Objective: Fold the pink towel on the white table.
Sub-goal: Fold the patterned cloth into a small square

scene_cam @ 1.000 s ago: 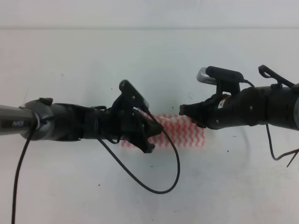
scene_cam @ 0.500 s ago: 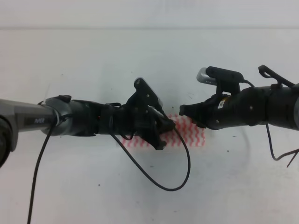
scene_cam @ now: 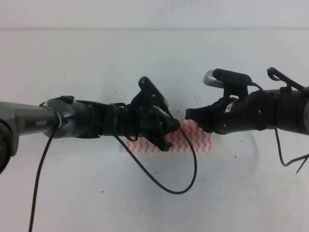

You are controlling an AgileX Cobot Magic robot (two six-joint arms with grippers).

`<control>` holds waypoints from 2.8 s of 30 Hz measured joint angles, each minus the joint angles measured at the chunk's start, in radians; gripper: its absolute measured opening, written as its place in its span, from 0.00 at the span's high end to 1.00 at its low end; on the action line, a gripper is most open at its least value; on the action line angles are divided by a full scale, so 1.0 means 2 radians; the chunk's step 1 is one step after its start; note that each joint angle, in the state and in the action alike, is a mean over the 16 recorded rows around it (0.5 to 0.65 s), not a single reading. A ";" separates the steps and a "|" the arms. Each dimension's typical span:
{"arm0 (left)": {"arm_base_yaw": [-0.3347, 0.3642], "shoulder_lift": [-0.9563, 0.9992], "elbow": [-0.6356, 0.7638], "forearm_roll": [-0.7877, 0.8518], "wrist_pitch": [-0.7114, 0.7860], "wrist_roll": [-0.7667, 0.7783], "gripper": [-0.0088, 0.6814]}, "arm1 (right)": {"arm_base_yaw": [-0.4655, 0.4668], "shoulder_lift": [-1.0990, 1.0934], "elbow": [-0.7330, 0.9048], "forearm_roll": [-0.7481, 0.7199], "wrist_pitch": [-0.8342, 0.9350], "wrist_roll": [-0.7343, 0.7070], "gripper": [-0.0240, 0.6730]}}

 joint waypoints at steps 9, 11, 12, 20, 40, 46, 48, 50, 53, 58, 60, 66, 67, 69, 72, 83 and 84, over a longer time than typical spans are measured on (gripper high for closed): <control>0.000 -0.005 -0.004 0.000 -0.011 -0.003 0.99 | -0.003 0.000 0.000 -0.001 -0.001 0.000 0.71; 0.000 -0.010 -0.005 0.001 -0.023 -0.011 0.99 | -0.005 0.000 -0.001 -0.002 -0.001 0.000 0.67; 0.000 -0.014 -0.005 0.002 -0.030 -0.016 0.99 | -0.006 0.000 -0.002 -0.003 0.000 0.000 0.65; 0.001 -0.064 -0.007 0.030 -0.095 -0.099 0.99 | -0.016 0.000 -0.026 -0.023 0.025 0.000 0.61; 0.034 -0.140 0.065 0.136 -0.100 -0.250 0.99 | -0.018 0.008 -0.100 -0.068 0.101 0.000 0.98; 0.040 -0.118 0.078 0.121 -0.054 -0.220 0.99 | -0.018 0.029 -0.117 -0.060 0.113 0.000 0.99; 0.040 -0.109 0.079 0.116 -0.038 -0.211 0.99 | -0.018 0.036 -0.123 -0.057 0.117 0.000 0.99; 0.040 -0.099 0.079 0.112 -0.024 -0.203 0.99 | -0.018 0.044 -0.128 -0.054 0.121 0.000 0.99; 0.040 -0.084 0.079 0.106 -0.008 -0.195 0.99 | -0.018 0.056 -0.136 -0.052 0.127 0.000 0.99; 0.040 -0.067 0.080 0.103 0.008 -0.193 0.99 | -0.018 0.070 -0.140 -0.051 0.129 0.000 0.99; 0.040 -0.064 0.079 0.104 0.011 -0.193 0.99 | -0.018 0.074 -0.141 -0.051 0.129 0.000 0.99; 0.040 -0.062 0.080 0.104 0.014 -0.194 0.99 | -0.018 0.084 -0.141 -0.051 0.131 0.000 0.99; 0.040 -0.062 0.080 0.104 0.014 -0.194 0.99 | -0.018 0.086 -0.141 -0.051 0.132 0.000 0.99; 0.040 -0.062 0.080 0.104 0.014 -0.194 0.99 | -0.018 0.088 -0.141 -0.051 0.133 0.000 0.99; 0.040 -0.062 0.080 0.104 0.015 -0.194 0.99 | -0.018 0.091 -0.141 -0.052 0.137 0.000 0.99; 0.040 -0.065 0.080 0.101 0.022 -0.189 0.99 | -0.018 0.092 -0.142 -0.058 0.152 0.000 0.99; 0.040 -0.067 0.080 0.100 0.022 -0.188 0.99 | -0.018 0.091 -0.142 -0.058 0.153 0.000 0.99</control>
